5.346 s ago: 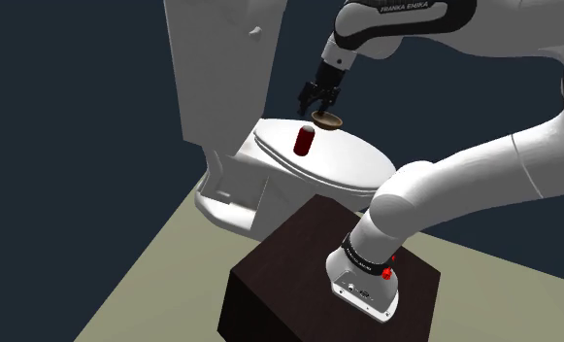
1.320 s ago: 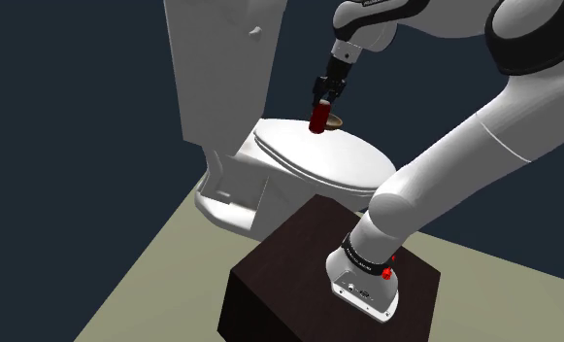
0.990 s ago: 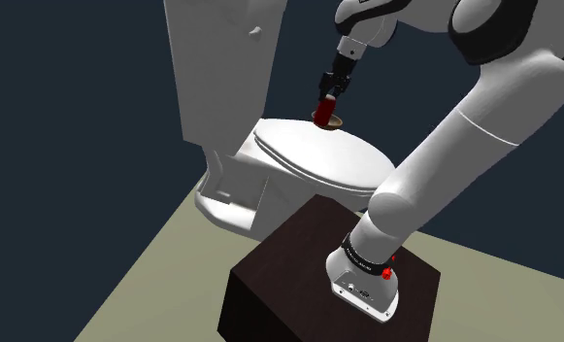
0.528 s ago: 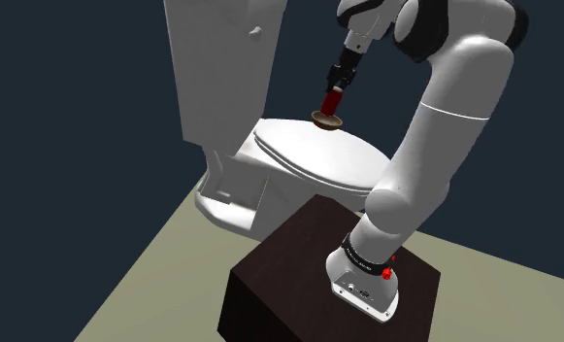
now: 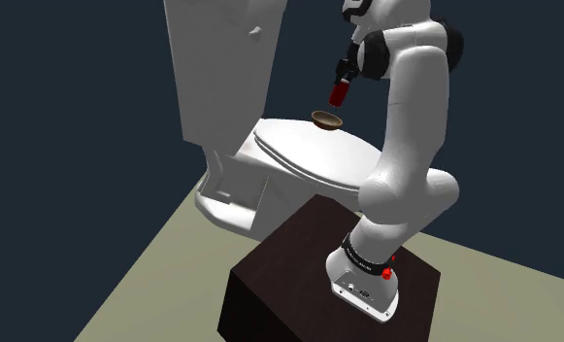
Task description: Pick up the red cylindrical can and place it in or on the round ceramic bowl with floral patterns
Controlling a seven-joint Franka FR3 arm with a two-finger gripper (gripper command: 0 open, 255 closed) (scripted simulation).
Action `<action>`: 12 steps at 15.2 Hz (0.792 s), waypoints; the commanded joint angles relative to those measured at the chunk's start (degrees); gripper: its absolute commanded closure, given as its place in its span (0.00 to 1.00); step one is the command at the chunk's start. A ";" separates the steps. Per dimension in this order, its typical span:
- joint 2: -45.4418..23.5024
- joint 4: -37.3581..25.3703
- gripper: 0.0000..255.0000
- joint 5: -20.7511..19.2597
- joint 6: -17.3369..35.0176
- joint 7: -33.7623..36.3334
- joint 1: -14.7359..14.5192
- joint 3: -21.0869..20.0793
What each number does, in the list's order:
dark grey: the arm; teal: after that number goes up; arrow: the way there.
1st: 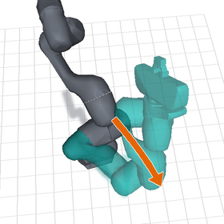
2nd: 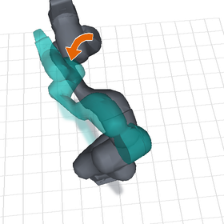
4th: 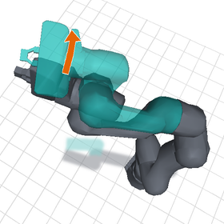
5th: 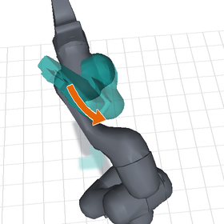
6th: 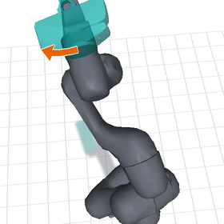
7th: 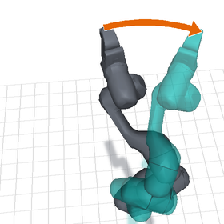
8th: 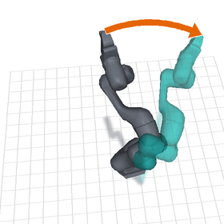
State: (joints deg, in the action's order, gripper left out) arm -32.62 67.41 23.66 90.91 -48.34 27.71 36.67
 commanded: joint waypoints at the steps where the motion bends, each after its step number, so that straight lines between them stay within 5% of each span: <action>1: -6.19 -10.66 1.00 2.54 -4.49 -0.36 5.10 -1.17; 3: -15.57 -28.65 1.00 5.59 -11.77 1.31 12.94 -3.54; 12: -11.49 -13.03 1.00 4.23 -1.70 -1.45 7.73 -2.42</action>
State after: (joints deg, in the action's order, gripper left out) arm -44.25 52.32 28.02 87.98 -49.57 36.05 34.17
